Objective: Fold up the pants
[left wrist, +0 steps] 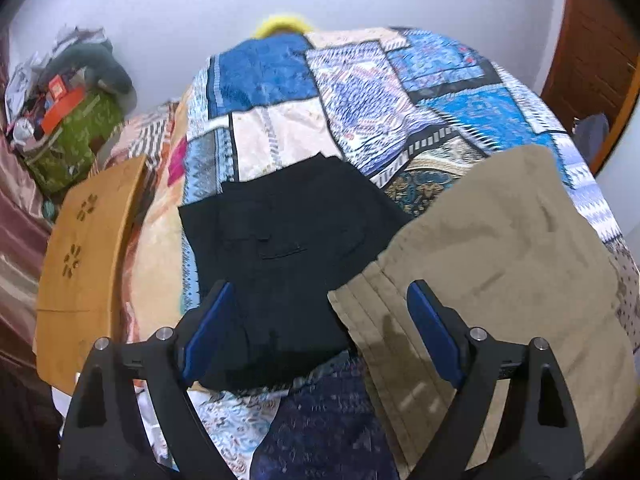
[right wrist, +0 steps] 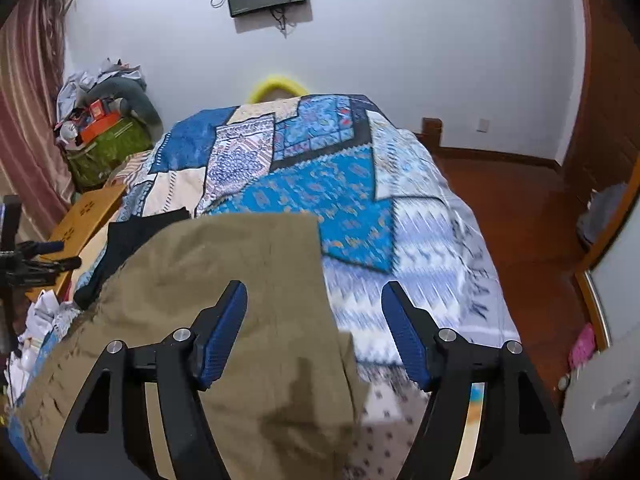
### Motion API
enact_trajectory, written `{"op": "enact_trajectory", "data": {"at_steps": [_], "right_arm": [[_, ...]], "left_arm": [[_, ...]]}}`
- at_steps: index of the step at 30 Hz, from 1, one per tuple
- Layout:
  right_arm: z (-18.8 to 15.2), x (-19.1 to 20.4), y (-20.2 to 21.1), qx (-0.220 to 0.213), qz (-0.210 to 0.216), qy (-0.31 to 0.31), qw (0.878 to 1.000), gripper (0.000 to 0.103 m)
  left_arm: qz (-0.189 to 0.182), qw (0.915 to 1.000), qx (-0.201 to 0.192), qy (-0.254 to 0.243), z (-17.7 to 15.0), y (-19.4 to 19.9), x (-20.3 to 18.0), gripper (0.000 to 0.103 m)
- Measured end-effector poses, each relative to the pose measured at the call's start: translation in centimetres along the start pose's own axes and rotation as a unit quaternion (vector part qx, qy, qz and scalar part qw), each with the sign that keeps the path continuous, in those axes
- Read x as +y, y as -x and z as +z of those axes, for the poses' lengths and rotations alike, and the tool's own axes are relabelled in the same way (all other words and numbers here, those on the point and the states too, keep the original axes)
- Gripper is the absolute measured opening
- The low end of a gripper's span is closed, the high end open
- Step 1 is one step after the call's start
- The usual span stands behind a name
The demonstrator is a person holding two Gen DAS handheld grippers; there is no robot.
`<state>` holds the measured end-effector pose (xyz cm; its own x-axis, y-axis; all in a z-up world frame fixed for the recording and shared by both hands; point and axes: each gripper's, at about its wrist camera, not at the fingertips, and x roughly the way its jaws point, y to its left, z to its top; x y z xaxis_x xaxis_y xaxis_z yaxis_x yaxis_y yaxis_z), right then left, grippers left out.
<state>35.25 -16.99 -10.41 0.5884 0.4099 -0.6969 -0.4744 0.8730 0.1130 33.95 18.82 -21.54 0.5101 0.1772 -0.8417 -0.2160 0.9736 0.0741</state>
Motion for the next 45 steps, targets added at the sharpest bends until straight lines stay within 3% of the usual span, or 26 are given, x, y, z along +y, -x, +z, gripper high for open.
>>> {"op": "enact_trajectory", "data": {"at_steps": [12,22,25,26,27,28,30,32,35,38,45], "right_arm": [[3.1,0.1,-10.3,0.05,0.014,-0.018,0.998,0.066],[3.3,0.1,-17.2,0.095,0.013,-0.006,0.995,0.066],[3.3,-0.7,-17.7,0.088,0.03,-0.054,0.994,0.066],[3.3,-0.8,-17.8,0.084,0.033,-0.059,0.994,0.063],[3.3,-0.7,-17.7,0.08,0.032,-0.056,0.995,0.055],[3.2,-0.6,-17.6,0.075,0.032,-0.052,0.995,0.05],[3.3,-0.2,-17.2,0.064,0.028,-0.045,0.997,0.023],[3.5,0.2,-17.1,0.063,0.02,-0.038,0.997,0.013],[3.6,0.9,-16.8,0.064,0.007,-0.023,0.998,0.011],[3.9,1.5,-15.0,0.039,-0.012,0.0,0.999,0.011],[7.0,0.5,-8.0,-0.02,-0.025,-0.003,0.999,0.011]], "left_arm": [[-0.066,0.9914,0.101,0.051,0.2,-8.3,0.1,0.088],[-0.12,0.9826,0.116,0.081,-0.7,-10.8,0.1,0.092],[-0.162,0.974,0.121,0.104,-0.9,-10.8,0.6,0.073],[-0.175,0.9704,0.123,0.112,-0.9,-10.8,0.7,0.063],[-0.18,0.9691,0.124,0.115,-0.9,-10.5,0.7,0.062],[-0.175,0.9705,0.12,0.114,-0.8,-10.3,0.6,0.06],[-0.163,0.975,0.111,0.102,-0.8,-9.7,0.2,0.057],[-0.15,0.9796,0.099,0.09,-0.8,-9.0,-0.1,0.053],[-0.135,0.9839,0.077,0.088,-0.6,-7.4,0.1,0.049],[-0.111,0.9902,0.046,0.071,0.3,-5.0,0.2,0.048],[-0.098,0.9939,-0.04,0.031,3.2,2.9,-0.7,0.047]]}}
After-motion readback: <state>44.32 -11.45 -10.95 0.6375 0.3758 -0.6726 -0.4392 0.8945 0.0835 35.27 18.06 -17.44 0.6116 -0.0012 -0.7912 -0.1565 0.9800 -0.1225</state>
